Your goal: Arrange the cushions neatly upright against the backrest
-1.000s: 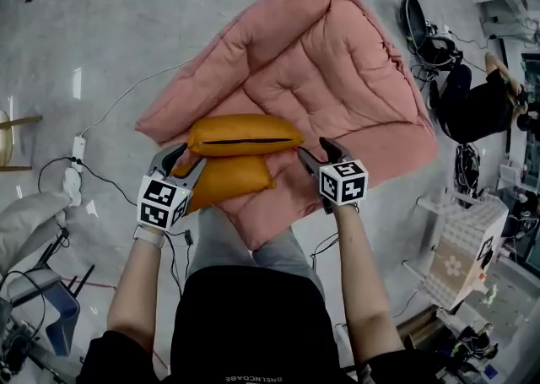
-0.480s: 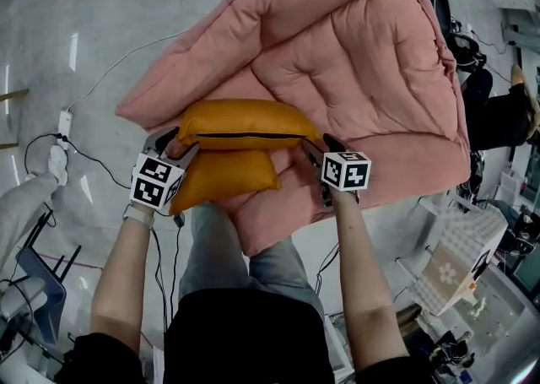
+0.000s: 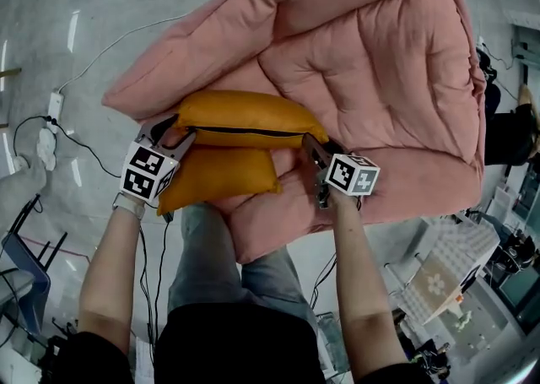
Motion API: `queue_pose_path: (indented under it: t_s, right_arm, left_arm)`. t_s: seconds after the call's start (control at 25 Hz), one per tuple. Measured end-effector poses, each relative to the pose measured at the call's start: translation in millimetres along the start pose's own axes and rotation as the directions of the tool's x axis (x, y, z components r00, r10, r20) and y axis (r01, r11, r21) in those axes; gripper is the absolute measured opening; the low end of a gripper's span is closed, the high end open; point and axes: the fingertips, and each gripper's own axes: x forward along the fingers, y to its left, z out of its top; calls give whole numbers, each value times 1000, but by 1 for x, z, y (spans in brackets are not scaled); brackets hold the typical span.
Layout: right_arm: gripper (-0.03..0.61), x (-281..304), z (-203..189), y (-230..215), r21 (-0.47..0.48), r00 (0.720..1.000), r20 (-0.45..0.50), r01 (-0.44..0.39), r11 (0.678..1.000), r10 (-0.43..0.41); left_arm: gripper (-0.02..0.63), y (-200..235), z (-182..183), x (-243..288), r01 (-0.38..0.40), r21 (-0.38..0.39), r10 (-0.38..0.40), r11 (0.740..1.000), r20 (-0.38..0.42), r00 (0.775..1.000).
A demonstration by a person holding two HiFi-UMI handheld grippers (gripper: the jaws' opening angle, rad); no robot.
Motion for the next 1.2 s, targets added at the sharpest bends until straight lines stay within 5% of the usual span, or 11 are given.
queue_pose_path:
  t_s: [0.28, 0.52, 0.8, 1.2]
  right_arm:
    - [107, -30, 31, 32, -134, 998, 55, 37, 990, -30]
    - [81, -92, 104, 78, -239, 986, 167, 61, 969, -21]
    - [78, -139, 173, 119, -350, 985, 165, 112, 930, -57]
    - [86, -115, 217, 134, -530, 986, 167, 76, 844, 16]
  left_arm:
    - [103, 1, 12, -22, -12, -38, 13, 999, 36, 999]
    - [101, -20, 12, -26, 23, -119, -14, 993, 76, 997]
    - [95, -55, 32, 4, 120, -243, -85, 963, 148, 985]
    - [94, -53, 38, 58, 148, -346, -104, 927, 143, 984]
